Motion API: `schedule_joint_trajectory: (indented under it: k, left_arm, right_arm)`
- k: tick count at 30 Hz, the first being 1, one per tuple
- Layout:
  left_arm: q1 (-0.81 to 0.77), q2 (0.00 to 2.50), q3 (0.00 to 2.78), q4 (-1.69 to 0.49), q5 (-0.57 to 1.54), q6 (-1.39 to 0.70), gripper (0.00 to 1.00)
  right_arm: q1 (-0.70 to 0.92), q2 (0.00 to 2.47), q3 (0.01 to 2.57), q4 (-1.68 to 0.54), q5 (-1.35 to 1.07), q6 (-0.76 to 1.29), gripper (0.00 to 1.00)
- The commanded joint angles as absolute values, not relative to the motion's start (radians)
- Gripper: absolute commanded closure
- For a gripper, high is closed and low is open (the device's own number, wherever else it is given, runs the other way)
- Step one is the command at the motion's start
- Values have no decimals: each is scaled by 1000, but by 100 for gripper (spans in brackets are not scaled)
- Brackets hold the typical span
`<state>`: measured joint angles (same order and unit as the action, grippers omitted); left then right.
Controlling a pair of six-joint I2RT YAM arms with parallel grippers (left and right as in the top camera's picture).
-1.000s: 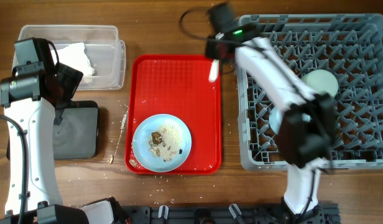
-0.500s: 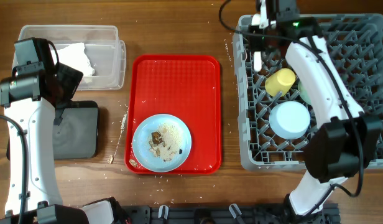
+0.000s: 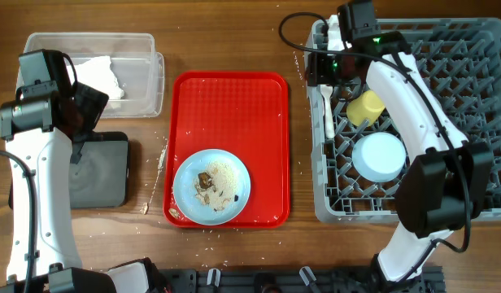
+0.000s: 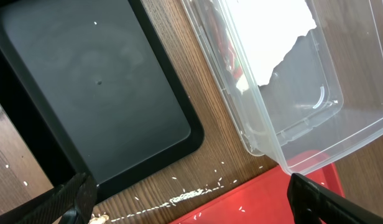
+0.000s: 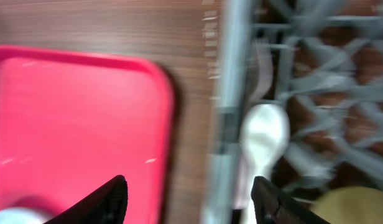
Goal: Sort waste into correct bins and load items into the dishwasher rack
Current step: 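Carry the spoon with the right gripper into the rack and release, then reach the left gripper to the white plate and grasp its rim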
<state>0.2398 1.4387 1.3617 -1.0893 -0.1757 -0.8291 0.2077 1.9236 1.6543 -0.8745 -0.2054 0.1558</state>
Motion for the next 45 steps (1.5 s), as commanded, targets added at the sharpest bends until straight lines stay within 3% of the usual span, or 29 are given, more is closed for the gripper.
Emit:
schedule_joint_trajectory:
  k: [1, 7, 9, 10, 11, 17, 20, 26, 29, 30, 34, 38, 42, 45]
  left_arm:
    - [244, 1428, 1365, -1089, -192, -842, 0]
    - [244, 1428, 1365, -1089, -192, -842, 0]
    - [244, 1428, 1365, -1089, -192, -842, 0]
    - [244, 1428, 1365, -1089, -192, -842, 0]
    - [244, 1428, 1365, -1089, -192, -842, 0]
    - [244, 1428, 1365, -1089, -191, -843, 0]
    - [243, 1428, 1365, -1088, -176, -847, 0]
    - [231, 1430, 1363, -1095, 317, -834, 0]
    - [132, 1441, 1358, -1093, 371, -751, 0]
    - [91, 1445, 1358, -1092, 353, -733, 2]
    - [-129, 1482, 1358, -1076, 147, -799, 23]
    - [-332, 1571, 1358, -1046, 46, -825, 29]
    - [-515, 1737, 1358, -1063, 31, -910, 47]
    - [-610, 1869, 1358, -1067, 36, -1000, 49]
  right_arm:
    - [249, 1846, 1658, -860, -376, 161, 34]
    - [202, 1748, 1658, -837, -212, 378, 32]
    - [119, 1678, 1658, -814, -156, 395, 26]
    - [76, 1650, 1658, -810, -128, 408, 3]
    - [23, 1620, 1658, -809, -99, 423, 0]
    - [-168, 1599, 1658, -855, -48, 422, 0]
    - [-180, 1603, 1658, -857, -48, 422, 0]
    - [-180, 1604, 1658, -857, -48, 422, 0]
    - [-180, 1605, 1658, -857, -48, 422, 0]
    - [-180, 1605, 1658, -857, -48, 422, 0]
    - [-180, 1605, 1658, -857, -48, 422, 1]
    - [-180, 1605, 1658, -857, -49, 422, 0]
    - [-180, 1605, 1658, -857, -48, 422, 0]
    - [-180, 1605, 1658, -857, -48, 422, 0]
